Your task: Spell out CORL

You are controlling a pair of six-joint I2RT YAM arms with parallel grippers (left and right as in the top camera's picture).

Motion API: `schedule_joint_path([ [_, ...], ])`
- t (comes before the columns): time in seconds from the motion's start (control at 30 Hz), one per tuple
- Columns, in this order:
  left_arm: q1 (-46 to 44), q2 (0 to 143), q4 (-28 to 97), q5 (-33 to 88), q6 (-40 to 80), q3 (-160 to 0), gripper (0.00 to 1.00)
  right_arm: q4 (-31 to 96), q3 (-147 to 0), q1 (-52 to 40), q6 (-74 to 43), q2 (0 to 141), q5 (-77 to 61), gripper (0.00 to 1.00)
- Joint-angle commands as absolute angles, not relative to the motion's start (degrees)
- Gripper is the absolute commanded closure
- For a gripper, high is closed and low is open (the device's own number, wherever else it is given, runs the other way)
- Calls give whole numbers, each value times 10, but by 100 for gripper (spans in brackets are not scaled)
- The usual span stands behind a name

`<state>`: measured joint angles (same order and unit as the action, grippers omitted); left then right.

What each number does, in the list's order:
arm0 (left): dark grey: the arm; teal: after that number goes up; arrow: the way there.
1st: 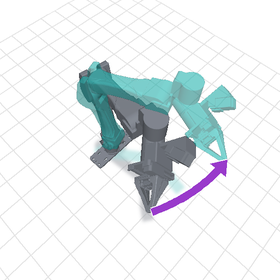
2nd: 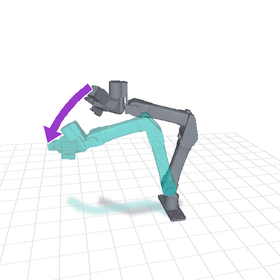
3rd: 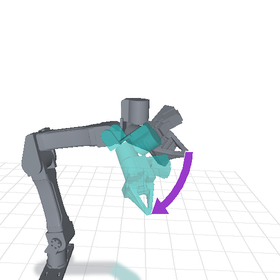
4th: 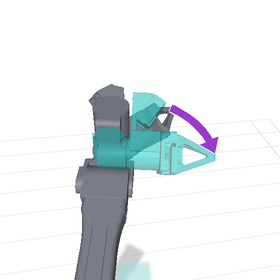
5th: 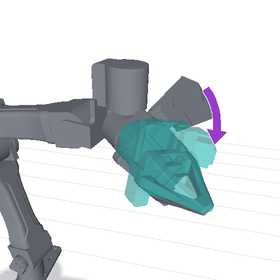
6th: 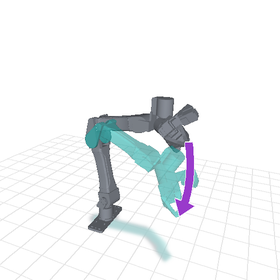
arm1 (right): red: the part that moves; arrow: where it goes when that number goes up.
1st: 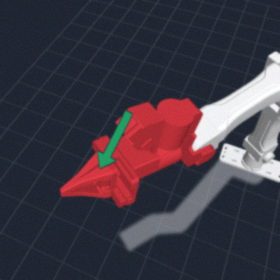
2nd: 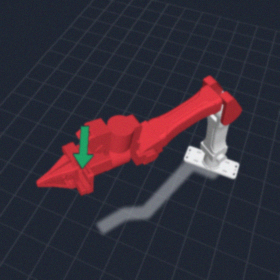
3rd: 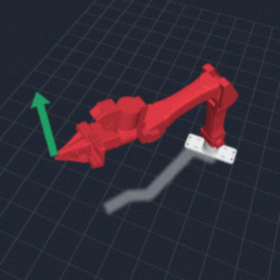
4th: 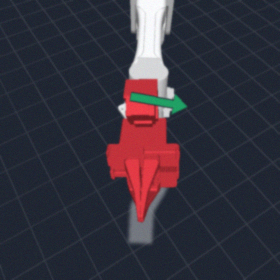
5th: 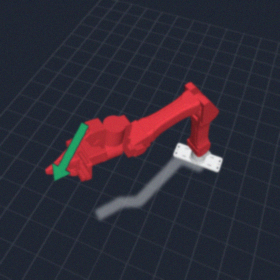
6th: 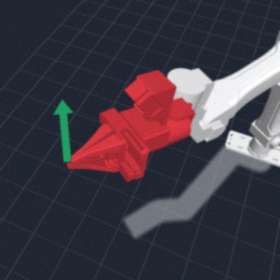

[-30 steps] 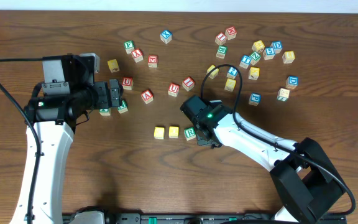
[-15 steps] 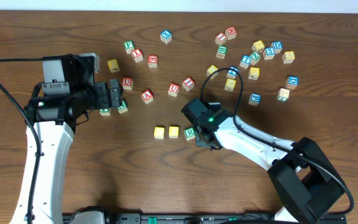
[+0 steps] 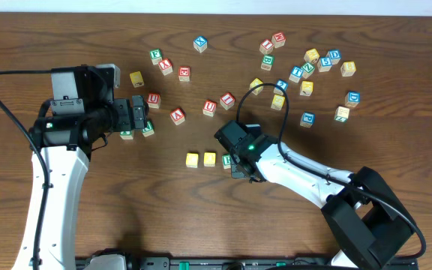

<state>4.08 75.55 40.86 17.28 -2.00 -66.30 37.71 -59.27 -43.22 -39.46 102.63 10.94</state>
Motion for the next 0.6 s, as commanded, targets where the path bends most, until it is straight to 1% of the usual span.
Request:
schedule_joint_path([
  [0.0,44,755,409,171,-30,-675,0,375,-589,-436,-402,1030,112,99],
  [0.57,44,755,409,171,-30,-675,0,362,-590,-436,-402,1030,99,99],
])
